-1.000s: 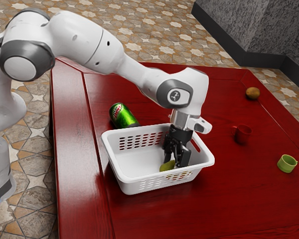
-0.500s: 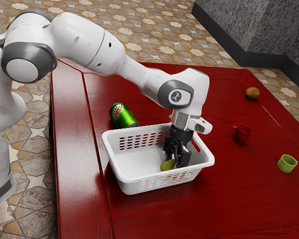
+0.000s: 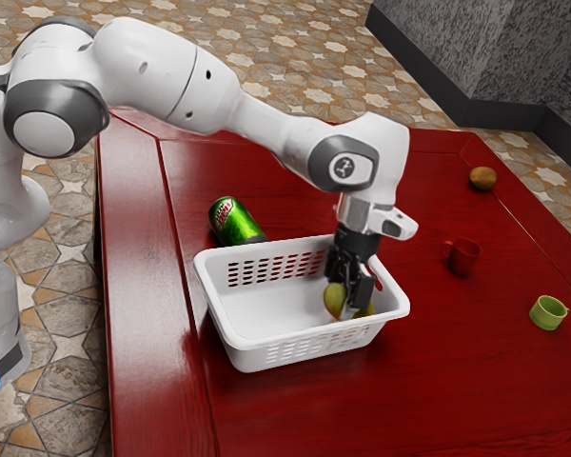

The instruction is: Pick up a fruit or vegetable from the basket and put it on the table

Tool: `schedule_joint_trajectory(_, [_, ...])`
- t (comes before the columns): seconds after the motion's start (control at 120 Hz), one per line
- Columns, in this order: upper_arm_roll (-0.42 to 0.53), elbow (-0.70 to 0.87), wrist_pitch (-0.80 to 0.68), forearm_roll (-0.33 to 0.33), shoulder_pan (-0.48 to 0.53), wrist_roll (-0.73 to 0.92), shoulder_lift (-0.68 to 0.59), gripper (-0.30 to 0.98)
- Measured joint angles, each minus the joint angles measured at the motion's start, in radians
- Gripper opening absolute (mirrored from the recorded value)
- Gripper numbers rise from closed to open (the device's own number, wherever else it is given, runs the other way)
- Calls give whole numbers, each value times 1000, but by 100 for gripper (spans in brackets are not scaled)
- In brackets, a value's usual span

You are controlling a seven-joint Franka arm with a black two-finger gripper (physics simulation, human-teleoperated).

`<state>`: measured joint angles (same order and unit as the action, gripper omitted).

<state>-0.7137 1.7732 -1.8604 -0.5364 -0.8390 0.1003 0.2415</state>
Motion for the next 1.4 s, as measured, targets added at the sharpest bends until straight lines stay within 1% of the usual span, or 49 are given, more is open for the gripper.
schedule_joint_trajectory(0.183, [-11, -39, 30, 7, 2, 6, -9, 33])
schedule_joint_trajectory(0.35, [-40, -106, 76, 13, 6, 10, -14, 30])
schedule_joint_trajectory(0.433, [-41, -131, 98, 13, 4, 12, -14, 30])
schedule_joint_trajectory(0.567, [-38, -150, 125, 12, 1, 14, -15, 26])
schedule_joint_trajectory(0.775, [-29, -200, 156, 11, -6, 15, -17, 24])
schedule_joint_trajectory(0.875, [5, -230, 164, 11, -13, 14, -14, 23])
schedule_joint_trajectory(1.017, [96, -283, 175, 18, -17, 7, -1, 24])
schedule_joint_trajectory(1.183, [178, -332, 183, 23, -14, -5, 48, 23])
schedule_joint_trajectory(1.342, [199, -349, 185, 22, -12, -15, 92, 19])
schedule_joint_trajectory(1.375, [200, -349, 184, 21, -13, -18, 95, 23])
schedule_joint_trajectory(1.4, [201, -349, 184, 21, -14, -21, 98, 30])
